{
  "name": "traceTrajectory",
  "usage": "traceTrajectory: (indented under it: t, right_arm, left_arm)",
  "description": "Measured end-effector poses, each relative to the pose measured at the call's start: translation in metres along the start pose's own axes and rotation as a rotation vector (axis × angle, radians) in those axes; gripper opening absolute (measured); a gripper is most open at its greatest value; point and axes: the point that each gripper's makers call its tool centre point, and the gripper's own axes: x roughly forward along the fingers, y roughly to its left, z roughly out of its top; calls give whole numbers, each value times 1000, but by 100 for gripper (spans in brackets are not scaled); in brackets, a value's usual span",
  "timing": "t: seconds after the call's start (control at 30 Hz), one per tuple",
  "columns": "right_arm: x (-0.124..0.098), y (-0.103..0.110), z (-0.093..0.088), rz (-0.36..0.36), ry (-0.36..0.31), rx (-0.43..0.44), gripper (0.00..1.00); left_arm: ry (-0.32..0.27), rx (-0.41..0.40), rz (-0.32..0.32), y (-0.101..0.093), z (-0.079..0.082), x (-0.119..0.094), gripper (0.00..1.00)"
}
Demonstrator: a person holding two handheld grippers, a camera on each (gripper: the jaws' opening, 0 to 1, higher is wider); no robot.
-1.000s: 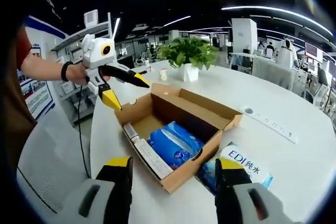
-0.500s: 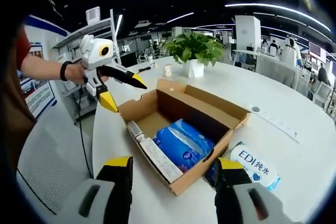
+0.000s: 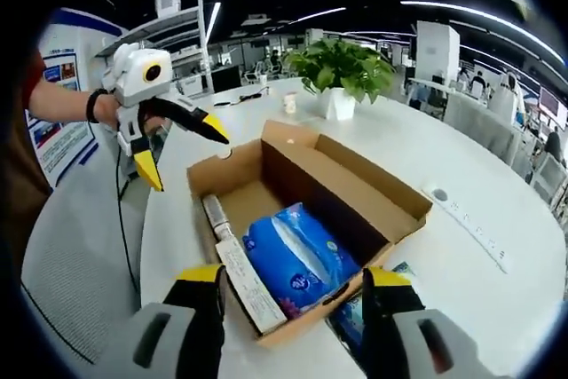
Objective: Operate the shoe box by opening the lid, removing the specified soft item, and placing it in the target area until the item is outside and the box remains undamaged.
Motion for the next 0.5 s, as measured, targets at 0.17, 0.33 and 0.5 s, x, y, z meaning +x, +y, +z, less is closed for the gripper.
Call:
traceTrajectory:
  t: [0.17, 0.33, 0.5]
  right_arm:
    - [12, -8, 12, 13, 19, -27, 59]
    - [25, -13, 12, 25, 78, -107, 59]
    - [39, -2, 7, 76, 127, -151, 58]
  left_arm:
    - [0, 2, 2, -3, -4, -5, 69]
    - [-3, 2, 5, 0, -7, -10, 69]
    - [9, 16, 3, 0, -13, -13, 69]
